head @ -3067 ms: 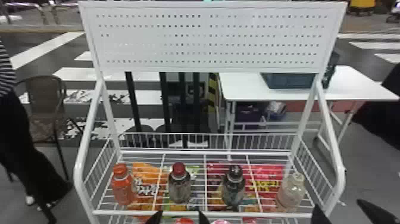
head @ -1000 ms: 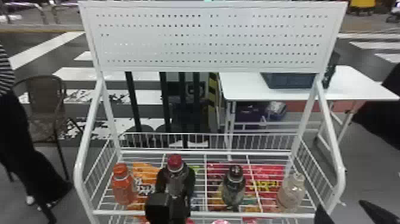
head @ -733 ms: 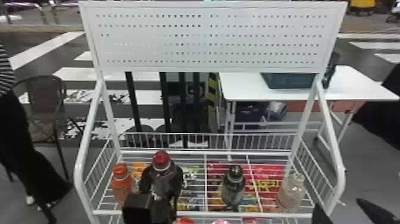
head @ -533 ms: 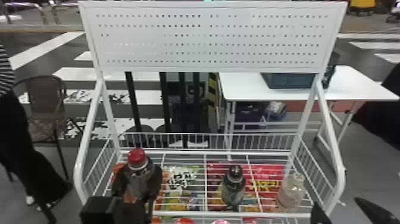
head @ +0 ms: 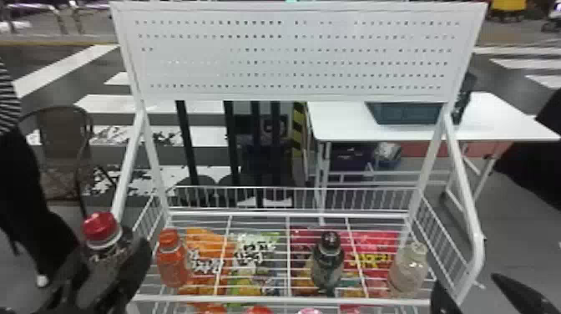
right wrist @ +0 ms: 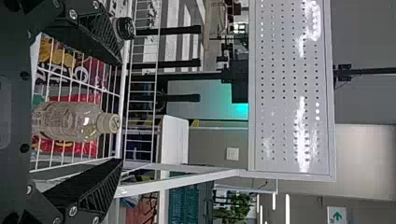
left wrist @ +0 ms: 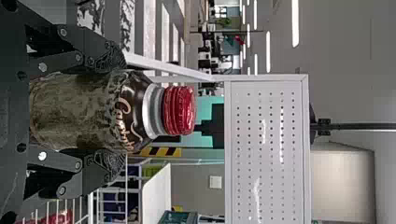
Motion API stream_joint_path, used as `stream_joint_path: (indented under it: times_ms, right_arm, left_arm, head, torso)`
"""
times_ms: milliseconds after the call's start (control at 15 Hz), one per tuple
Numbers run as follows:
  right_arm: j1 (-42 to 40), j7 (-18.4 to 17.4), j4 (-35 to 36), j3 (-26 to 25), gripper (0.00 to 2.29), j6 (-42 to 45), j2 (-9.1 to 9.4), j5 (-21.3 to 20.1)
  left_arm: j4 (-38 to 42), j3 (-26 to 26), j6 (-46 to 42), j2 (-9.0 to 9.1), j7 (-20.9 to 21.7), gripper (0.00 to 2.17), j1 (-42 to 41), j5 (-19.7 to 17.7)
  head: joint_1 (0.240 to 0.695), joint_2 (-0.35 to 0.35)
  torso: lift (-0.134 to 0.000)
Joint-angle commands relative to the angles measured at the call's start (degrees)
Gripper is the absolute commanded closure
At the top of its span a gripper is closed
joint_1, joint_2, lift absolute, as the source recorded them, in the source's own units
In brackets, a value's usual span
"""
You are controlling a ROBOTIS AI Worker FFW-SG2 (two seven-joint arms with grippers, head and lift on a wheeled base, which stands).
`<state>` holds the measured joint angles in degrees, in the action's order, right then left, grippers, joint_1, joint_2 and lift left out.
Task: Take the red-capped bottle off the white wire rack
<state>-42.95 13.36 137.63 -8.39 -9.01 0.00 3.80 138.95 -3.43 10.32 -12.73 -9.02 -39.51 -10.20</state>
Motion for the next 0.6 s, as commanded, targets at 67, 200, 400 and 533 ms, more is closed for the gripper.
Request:
stream_joint_path:
  times_ms: [67, 200, 400, 533]
  right_arm:
    - [-0.29, 0.0, 0.35, 0.13, 0.15, -0.09, 0.05, 0.07]
    - [-0.82, 0.0, 0.88, 0.13, 0.15, -0.27, 0.05, -0.2]
    - [-1.52, 0.0, 1.41, 0.13, 0.15, -0.09, 0.05, -0.11]
    - [-1.78, 0.0, 1.58, 0.13, 0.15, -0.09, 0.05, -0.02]
  left_arm:
    - [-0.53, -6.32, -0.52, 0.69, 1.29, 1.36, -2.33, -2.72]
    - [-1.14, -8.43, -0.69, 0.87, 1.64, 1.36, -2.5, -4.57]
    - [-1.05, -8.17, -0.69, 0.96, 1.64, 1.36, -2.5, -4.74]
    - [-0.97, -7.82, -0.69, 1.04, 1.64, 1.3, -2.42, -4.74]
  head:
    - [0.499, 0.0]
    - [0.499, 0.0]
    - [0.499, 0.0]
    - [0.499, 0.0]
  torso:
    - [0.0]
    - [0.0]
    - [0.0]
    - [0.0]
